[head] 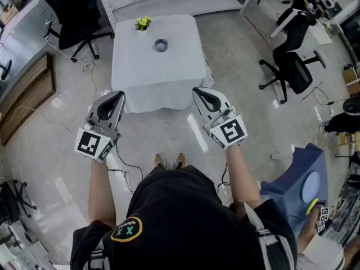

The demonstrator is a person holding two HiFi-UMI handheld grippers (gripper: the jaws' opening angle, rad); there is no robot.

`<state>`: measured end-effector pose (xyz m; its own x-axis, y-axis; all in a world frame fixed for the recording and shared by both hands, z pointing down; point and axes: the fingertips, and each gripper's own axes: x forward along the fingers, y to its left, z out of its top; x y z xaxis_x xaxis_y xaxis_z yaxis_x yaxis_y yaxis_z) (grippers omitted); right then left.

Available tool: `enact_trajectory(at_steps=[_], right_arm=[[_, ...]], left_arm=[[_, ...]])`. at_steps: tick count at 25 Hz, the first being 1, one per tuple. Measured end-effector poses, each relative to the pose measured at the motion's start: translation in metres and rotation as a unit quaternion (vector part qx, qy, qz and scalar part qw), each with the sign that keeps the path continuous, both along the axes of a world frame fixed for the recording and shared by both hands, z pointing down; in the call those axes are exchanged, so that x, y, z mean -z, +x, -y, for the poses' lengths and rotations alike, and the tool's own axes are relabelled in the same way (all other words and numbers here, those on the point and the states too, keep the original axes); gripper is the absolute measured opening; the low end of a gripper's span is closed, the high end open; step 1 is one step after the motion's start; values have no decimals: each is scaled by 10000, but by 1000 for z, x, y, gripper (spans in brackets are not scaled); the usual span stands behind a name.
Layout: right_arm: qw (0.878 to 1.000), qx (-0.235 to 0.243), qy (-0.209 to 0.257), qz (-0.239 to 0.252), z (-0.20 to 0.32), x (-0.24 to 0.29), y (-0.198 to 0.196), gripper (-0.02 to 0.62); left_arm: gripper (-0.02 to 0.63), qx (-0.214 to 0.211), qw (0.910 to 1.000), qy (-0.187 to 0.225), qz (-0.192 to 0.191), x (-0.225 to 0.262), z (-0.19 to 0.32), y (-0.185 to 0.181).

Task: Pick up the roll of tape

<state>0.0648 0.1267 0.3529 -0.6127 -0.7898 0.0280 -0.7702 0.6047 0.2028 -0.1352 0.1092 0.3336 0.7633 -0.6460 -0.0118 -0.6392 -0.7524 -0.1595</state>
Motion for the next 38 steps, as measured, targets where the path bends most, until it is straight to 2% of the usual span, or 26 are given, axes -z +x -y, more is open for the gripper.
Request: enact_trajectory(at_steps=[34,38], right_arm=[[9999,-12,-143,74,0,-6,2,21],[9998,-27,-156,96,2,-7,5,58]], left_arm=[[21,31,10000,-73,13,-2,-3,-4],[21,33,10000,-76,13,-4,-1,-4]])
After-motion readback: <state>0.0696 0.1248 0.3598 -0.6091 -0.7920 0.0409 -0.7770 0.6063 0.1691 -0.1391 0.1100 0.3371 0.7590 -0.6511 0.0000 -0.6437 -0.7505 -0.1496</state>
